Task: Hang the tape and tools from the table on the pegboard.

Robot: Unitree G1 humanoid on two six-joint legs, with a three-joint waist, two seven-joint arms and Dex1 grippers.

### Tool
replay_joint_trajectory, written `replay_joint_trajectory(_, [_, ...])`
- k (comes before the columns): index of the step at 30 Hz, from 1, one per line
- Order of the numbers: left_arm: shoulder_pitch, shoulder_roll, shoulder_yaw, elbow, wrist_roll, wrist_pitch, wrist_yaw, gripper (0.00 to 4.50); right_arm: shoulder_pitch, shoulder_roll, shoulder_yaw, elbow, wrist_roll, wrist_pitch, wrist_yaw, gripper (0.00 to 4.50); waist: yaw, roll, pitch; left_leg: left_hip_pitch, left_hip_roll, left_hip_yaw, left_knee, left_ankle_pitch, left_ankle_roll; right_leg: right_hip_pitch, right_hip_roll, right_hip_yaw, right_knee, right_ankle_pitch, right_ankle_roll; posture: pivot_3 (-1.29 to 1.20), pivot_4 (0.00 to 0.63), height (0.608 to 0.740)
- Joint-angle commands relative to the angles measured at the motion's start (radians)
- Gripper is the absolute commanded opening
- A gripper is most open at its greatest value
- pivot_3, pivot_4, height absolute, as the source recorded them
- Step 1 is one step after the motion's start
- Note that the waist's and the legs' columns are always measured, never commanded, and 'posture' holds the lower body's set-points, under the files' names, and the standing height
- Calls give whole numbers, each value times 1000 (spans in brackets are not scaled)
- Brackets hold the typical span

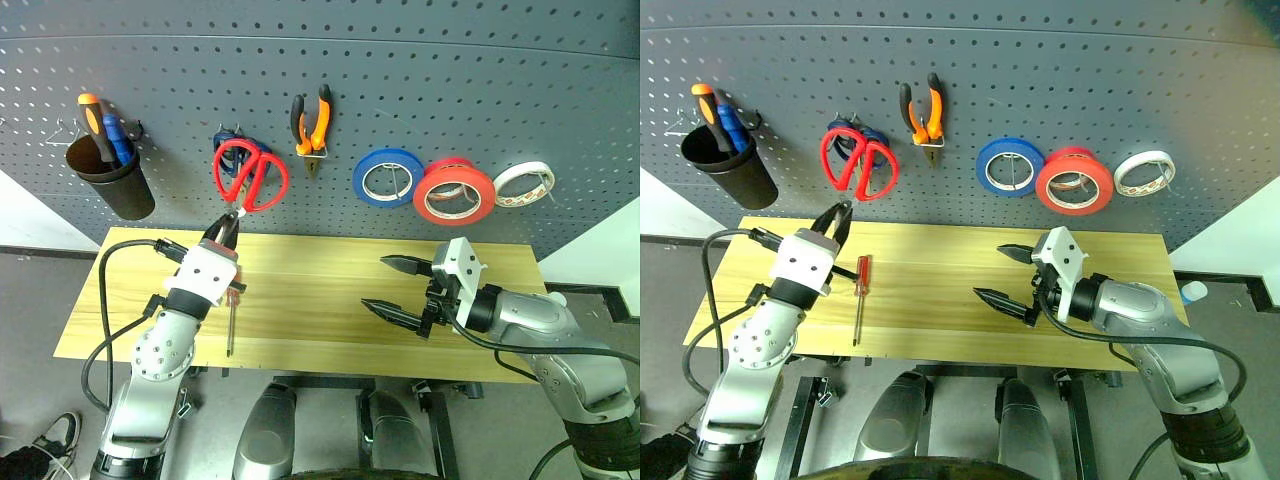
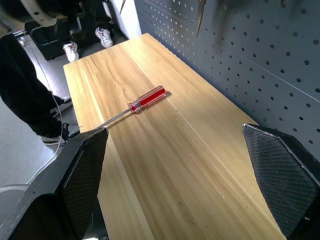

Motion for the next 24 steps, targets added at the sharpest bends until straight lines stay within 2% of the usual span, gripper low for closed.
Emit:
replay_joint_trajectory(1, [-11, 0, 39, 2, 3, -28, 15, 259, 1, -6, -22, -22, -5, -27, 5, 4500, 3, 0, 0, 0, 0, 0, 0, 0, 0, 0, 0, 0, 0, 0, 0, 322, 152, 677])
replay_joint_trajectory(12, [-27, -14, 36, 44, 10, -28, 16, 259, 14, -2, -24, -37, -11, -27, -2, 4500, 28, 0, -1, 0, 0, 0, 1, 0, 0, 0, 0, 0, 1, 1, 0, 313, 146, 677])
replay_joint_trajectory(24, [-60, -6, 18, 85, 8, -64, -9, 259, 28, 4, -43, -62, 9, -31, -5, 4500, 28, 0, -2, 1, 0, 0, 2, 0, 0, 1, 0, 0, 1, 2, 1, 305, 141, 677])
